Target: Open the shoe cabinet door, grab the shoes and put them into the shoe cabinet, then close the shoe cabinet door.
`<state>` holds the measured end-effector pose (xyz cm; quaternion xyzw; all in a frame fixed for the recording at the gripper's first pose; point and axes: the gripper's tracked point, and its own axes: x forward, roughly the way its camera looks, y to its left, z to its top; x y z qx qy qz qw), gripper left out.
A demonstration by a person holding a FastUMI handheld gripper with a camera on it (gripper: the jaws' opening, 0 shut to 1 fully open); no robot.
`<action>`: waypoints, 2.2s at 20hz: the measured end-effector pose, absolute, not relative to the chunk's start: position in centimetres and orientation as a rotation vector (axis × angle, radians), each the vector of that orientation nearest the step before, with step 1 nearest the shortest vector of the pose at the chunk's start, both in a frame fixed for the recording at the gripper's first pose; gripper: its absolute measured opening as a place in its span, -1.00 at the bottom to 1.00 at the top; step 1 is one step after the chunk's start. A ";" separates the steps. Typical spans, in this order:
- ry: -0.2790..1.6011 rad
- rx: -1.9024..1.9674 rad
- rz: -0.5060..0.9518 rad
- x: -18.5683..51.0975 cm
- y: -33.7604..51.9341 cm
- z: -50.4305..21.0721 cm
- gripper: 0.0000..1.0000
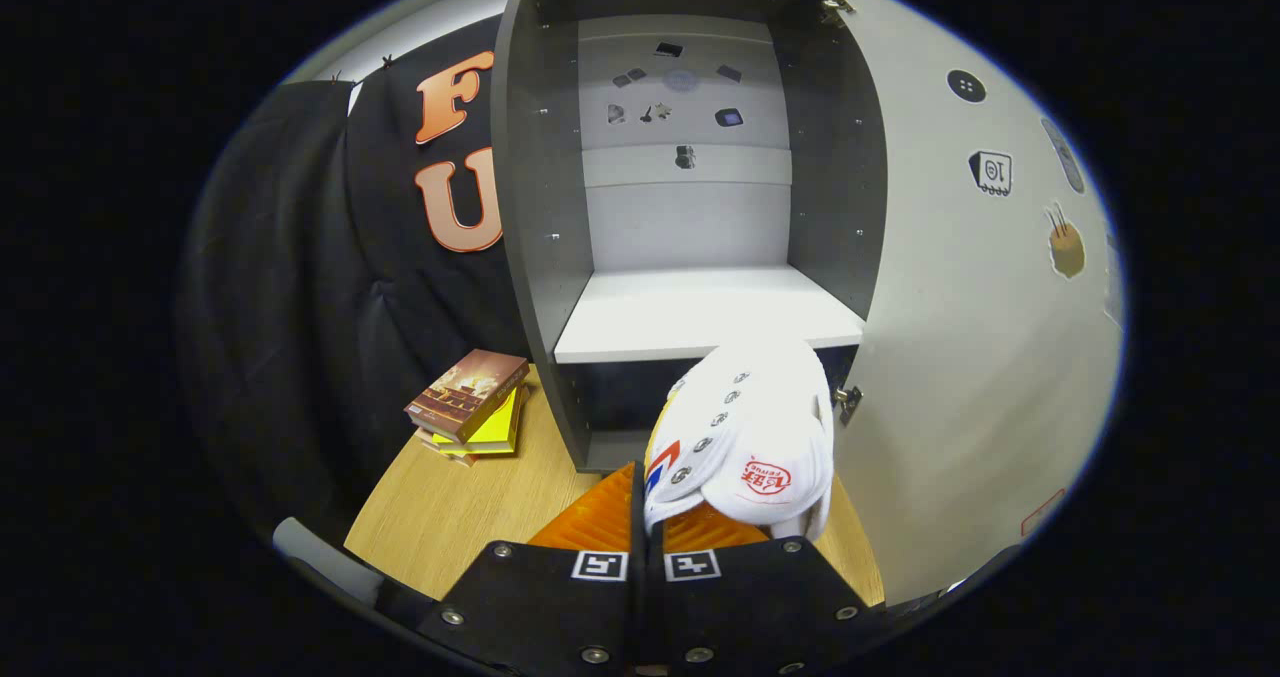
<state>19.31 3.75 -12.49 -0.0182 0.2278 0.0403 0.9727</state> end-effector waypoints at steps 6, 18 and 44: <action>0.453 -0.039 0.110 22.6 4.3 -11.7 -1.00; 0.464 -0.012 0.197 31.8 5.4 -11.8 -1.00; 0.506 -0.061 0.216 34.9 5.7 -11.9 -0.52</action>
